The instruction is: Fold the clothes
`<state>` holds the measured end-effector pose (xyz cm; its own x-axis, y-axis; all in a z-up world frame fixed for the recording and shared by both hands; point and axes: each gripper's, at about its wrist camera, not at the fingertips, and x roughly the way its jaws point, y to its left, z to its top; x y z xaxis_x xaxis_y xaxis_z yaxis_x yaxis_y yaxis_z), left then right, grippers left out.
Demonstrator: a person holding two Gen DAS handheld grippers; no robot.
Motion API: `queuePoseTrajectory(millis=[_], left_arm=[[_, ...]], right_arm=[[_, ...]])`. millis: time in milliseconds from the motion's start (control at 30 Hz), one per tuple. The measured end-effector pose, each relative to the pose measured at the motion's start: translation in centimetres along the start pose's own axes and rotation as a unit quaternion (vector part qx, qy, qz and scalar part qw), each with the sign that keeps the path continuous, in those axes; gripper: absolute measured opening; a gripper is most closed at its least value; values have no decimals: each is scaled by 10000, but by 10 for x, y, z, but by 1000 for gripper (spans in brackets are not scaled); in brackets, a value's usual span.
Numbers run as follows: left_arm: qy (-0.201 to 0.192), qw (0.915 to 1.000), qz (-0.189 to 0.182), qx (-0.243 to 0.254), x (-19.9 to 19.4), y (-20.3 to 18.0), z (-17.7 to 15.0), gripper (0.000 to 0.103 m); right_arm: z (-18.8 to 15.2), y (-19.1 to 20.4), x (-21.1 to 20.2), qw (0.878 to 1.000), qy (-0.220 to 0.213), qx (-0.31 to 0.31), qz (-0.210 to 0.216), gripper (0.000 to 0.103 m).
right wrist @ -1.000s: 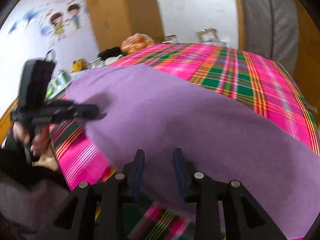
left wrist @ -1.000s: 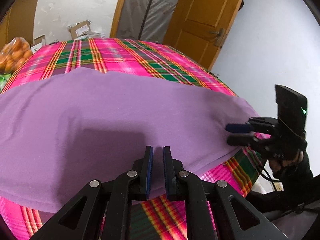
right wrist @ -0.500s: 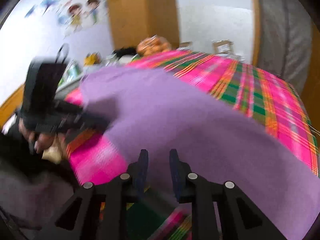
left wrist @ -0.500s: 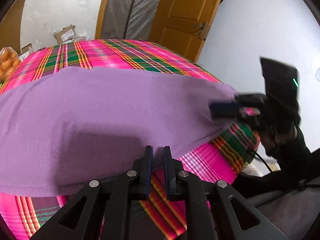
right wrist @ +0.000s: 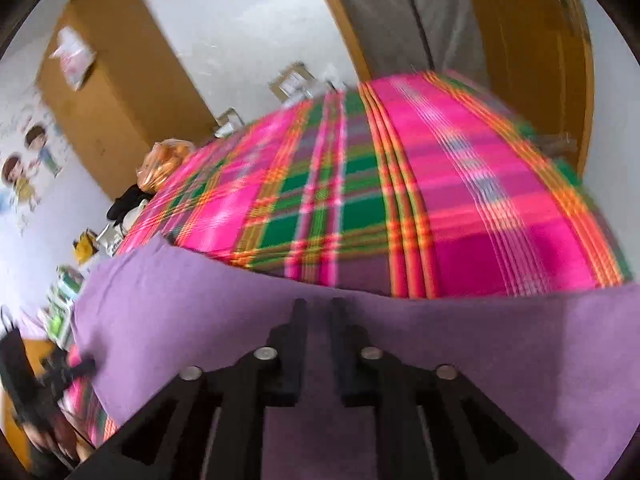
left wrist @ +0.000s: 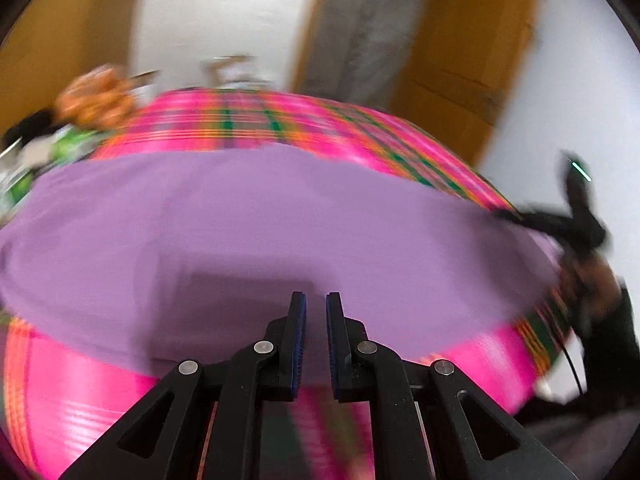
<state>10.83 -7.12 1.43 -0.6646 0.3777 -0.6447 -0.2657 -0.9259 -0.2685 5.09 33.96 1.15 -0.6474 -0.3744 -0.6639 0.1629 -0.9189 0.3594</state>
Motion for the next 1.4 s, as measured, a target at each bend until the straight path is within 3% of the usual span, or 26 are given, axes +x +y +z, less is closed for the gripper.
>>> queuePoseTrajectory(millis=[100,200,500,567,667,767,900,967,1133,1200,1233,1333,1400], left_arm=[[-93,9965,462,-684,0,36,9,10],[19,9911,726,-1114,7,61,15,10],[-378,9909,299,-1259,32,68,67,10],[-369,9877,352,-1478,45,79,75,10],[-295,9752,542,-2124,59,113,78,10],[-395,9593,493,-2751,51,149,73,9],[-702,9464,805,-3048,28,170,73,9],[-810,9429,793,-3132,22,176,79,9],[-676,9518,702,-2910,37,176,95,10],[-542,9489,939,-2965,49,185,96,10],[-548,9459,1012,-3034,50,189,96,5],[-669,9398,1111,-3162,46,192,97,5],[-762,9455,1021,-2996,42,179,99,7]], right_arm=[[-10,27,2,9983,72,-405,406,16],[-21,50,18,9944,433,-736,621,17],[-13,76,34,9914,501,-835,873,20],[-11,82,41,9905,564,-803,960,20],[-11,84,44,9901,629,-679,1053,20],[-9,81,45,9909,623,-570,1050,20],[-9,80,47,9915,623,-447,1051,20],[-8,84,50,9907,639,-480,1105,21],[-7,96,61,9884,733,-574,1197,21],[-7,97,61,9886,734,-569,1184,21],[-6,96,61,9890,725,-553,1165,21],[-3,92,57,9910,653,-458,1070,21],[0,88,56,9923,601,-360,1026,21]])
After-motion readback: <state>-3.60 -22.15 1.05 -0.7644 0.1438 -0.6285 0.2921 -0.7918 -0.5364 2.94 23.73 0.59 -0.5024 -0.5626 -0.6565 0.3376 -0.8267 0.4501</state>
